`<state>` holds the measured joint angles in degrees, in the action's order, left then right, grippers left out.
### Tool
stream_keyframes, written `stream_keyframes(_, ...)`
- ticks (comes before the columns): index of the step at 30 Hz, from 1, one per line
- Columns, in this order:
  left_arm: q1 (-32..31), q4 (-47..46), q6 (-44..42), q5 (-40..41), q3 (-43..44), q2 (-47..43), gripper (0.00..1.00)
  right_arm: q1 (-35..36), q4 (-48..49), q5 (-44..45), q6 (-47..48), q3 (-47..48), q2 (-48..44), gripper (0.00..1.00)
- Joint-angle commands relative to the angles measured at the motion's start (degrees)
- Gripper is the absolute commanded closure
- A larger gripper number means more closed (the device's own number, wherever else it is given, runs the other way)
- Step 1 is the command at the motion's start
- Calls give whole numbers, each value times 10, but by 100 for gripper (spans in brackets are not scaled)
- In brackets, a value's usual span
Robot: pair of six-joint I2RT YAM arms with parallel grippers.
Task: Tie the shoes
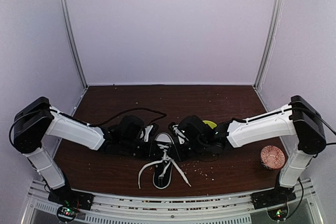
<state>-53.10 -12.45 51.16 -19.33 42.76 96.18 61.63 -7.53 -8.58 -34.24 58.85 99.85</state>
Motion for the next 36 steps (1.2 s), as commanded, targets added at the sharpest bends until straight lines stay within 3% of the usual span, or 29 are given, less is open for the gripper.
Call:
stream_keyframes(1,-2,-19,7,13,-9,-15,100,0,-17,23,3,-18,-33,78)
stream_keyframes(13,-2,-17,9,17,-15,-24,100,10,28,10,-5,-51,-76,54)
stream_keyframes(23,-2,-17,8,12,-14,-21,100,19,46,-25,4,-23,-17,70)
stream_keyframes(36,-2,-16,7,8,-8,-13,100,19,60,-56,12,-6,13,77)
